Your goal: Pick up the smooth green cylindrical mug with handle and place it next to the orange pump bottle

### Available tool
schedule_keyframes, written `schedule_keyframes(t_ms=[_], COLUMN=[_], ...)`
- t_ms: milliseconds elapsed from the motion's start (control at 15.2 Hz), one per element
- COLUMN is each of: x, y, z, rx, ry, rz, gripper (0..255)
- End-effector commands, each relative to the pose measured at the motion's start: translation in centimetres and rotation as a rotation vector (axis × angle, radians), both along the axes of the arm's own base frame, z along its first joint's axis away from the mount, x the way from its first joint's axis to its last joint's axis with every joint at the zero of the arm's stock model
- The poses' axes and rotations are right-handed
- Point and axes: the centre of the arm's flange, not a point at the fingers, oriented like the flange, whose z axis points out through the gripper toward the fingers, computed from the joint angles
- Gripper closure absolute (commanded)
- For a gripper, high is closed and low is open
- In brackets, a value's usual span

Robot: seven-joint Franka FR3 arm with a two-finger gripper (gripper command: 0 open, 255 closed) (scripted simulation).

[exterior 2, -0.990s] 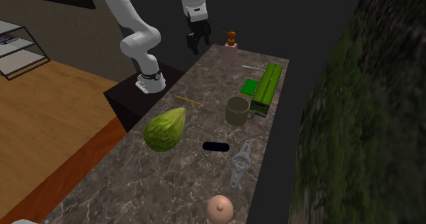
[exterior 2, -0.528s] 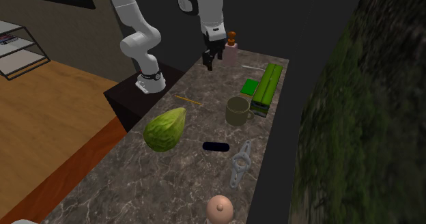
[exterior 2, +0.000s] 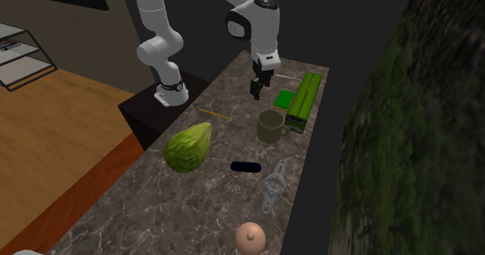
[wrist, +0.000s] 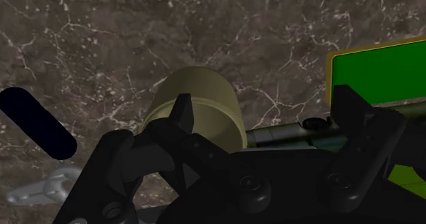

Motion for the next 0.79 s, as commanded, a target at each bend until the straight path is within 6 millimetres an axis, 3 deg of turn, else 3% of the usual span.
schedule_keyframes(t_ms=[0, 330, 726], x=[2.3, 7.7, 7.6], y=[0.2, 0.2, 0.3], z=[-1.9, -5.7, -8.9], rx=[-0.007, -0.024, -0.024], ry=[0.005, 0.017, 0.017], rz=[0.0, -0.002, -0.002], gripper=[0, 0, 0])
